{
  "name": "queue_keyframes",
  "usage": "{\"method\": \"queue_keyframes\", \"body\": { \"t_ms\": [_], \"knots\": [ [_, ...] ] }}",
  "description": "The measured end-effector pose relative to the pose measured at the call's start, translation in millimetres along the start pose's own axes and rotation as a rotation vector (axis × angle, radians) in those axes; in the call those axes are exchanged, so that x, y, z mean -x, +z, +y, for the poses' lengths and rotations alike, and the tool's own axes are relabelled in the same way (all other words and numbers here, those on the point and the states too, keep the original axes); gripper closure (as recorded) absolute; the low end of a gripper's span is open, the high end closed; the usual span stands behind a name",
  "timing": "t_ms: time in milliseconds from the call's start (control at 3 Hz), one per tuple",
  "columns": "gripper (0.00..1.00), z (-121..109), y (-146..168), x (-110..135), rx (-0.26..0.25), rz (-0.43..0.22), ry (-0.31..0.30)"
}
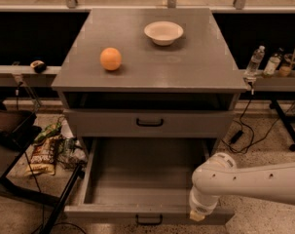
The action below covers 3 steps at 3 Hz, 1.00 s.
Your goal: Open middle drawer
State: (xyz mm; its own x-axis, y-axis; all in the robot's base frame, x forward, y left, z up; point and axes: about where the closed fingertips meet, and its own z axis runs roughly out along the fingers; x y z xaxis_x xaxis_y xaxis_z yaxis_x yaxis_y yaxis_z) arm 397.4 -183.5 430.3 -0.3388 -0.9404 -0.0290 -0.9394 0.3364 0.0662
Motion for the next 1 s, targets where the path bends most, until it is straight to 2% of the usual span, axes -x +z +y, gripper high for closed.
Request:
{"method": "queue_keyframes", "body": {
  "t_ms": [333,667,1000],
  "knots": [
    [1.00,0,-3,1,0.000,0.000,0.000],
    [1.00,22,2,-10,0.043,0.010,0.015],
    [1.00,22,0,-10,0.043,0.010,0.015]
  ]
}}
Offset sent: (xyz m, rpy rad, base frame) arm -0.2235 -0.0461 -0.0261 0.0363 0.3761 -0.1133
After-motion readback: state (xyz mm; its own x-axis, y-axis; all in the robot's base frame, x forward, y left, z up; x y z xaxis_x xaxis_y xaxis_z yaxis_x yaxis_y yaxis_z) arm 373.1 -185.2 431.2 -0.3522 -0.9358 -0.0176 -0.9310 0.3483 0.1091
